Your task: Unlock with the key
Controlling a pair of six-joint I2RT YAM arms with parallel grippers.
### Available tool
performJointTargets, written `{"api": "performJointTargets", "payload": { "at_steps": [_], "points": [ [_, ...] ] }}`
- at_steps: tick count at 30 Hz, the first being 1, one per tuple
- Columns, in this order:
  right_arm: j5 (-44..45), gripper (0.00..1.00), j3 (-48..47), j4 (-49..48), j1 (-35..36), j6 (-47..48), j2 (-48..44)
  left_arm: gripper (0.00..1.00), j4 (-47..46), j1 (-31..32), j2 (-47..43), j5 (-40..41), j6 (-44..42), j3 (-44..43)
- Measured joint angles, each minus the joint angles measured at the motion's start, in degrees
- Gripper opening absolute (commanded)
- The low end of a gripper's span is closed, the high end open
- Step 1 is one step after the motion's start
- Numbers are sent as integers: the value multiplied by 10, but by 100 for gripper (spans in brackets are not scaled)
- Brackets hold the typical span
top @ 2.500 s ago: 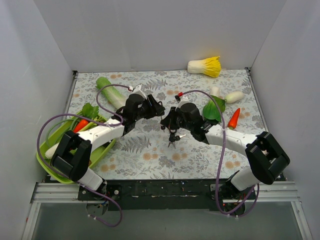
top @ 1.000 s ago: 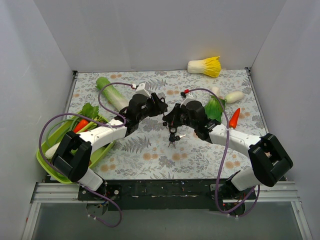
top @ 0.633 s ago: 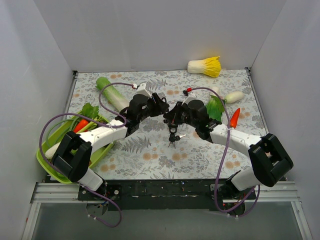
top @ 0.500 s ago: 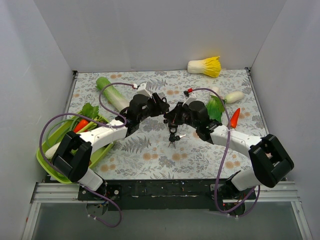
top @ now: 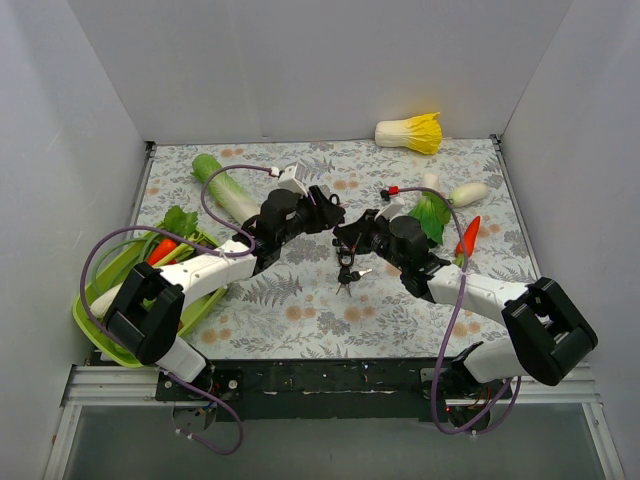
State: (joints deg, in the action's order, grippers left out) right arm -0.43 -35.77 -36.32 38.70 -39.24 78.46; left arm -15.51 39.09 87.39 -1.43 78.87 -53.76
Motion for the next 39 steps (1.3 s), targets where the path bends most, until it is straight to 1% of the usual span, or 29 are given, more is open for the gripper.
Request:
{"api": "performJointTargets", "payload": {
  "at_steps": [11, 25, 33, 39],
  "points": [
    [13, 1, 0, -25, 0, 23, 0, 0, -10, 2, 0, 11, 0, -7],
    [40, 1, 0, -51, 0, 91, 1, 0, -29, 7, 14, 27, 2, -19],
    [52, 1, 0, -64, 0, 93, 8, 0, -40, 7, 24, 31, 8, -22],
    [51, 1, 1, -59, 0, 87, 7, 0, -21, 9, 24, 37, 1, -33]
  ]
}}
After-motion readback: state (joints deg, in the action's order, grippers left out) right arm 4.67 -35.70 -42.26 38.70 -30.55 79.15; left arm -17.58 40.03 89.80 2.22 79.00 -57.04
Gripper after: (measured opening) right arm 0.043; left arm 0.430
